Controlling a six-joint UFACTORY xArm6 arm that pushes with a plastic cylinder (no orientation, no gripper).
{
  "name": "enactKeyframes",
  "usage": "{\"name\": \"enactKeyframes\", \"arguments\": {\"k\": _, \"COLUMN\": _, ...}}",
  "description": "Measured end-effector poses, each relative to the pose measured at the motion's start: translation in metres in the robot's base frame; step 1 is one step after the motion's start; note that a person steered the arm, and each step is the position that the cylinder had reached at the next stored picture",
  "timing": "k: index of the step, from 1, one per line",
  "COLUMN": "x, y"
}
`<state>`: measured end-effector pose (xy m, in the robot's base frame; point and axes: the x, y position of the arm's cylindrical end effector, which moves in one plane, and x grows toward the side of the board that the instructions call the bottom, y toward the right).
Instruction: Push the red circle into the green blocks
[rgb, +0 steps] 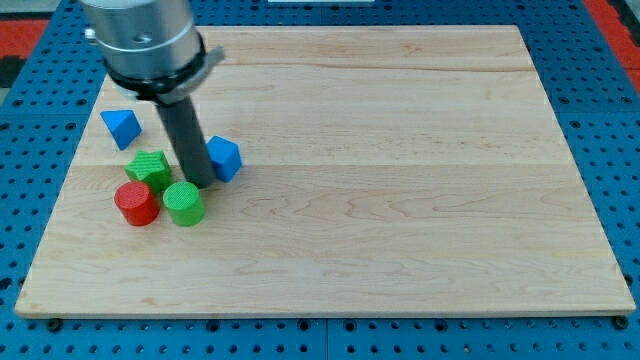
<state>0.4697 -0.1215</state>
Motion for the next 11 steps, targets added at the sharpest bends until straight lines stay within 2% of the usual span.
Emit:
{"name": "enactKeyframes", "arguments": {"k": 2, "x": 0.002, "y": 0.022}}
{"name": "enactKeyframes", "arguments": {"k": 3, "x": 0.044, "y": 0.022}}
{"name": "enactKeyframes", "arguments": {"k": 4, "x": 0.105, "y": -0.010}}
{"name": "enactKeyframes", "arguments": {"k": 5, "x": 0.108, "y": -0.096}}
{"name": "enactKeyframes", "arguments": {"k": 6, "x": 0.096, "y": -0.120}}
{"name": "enactKeyframes", "arguments": {"k": 9, "x": 0.060, "y": -0.103}}
{"name": "enactKeyframes", "arguments": {"k": 11, "x": 0.059, "y": -0.096}}
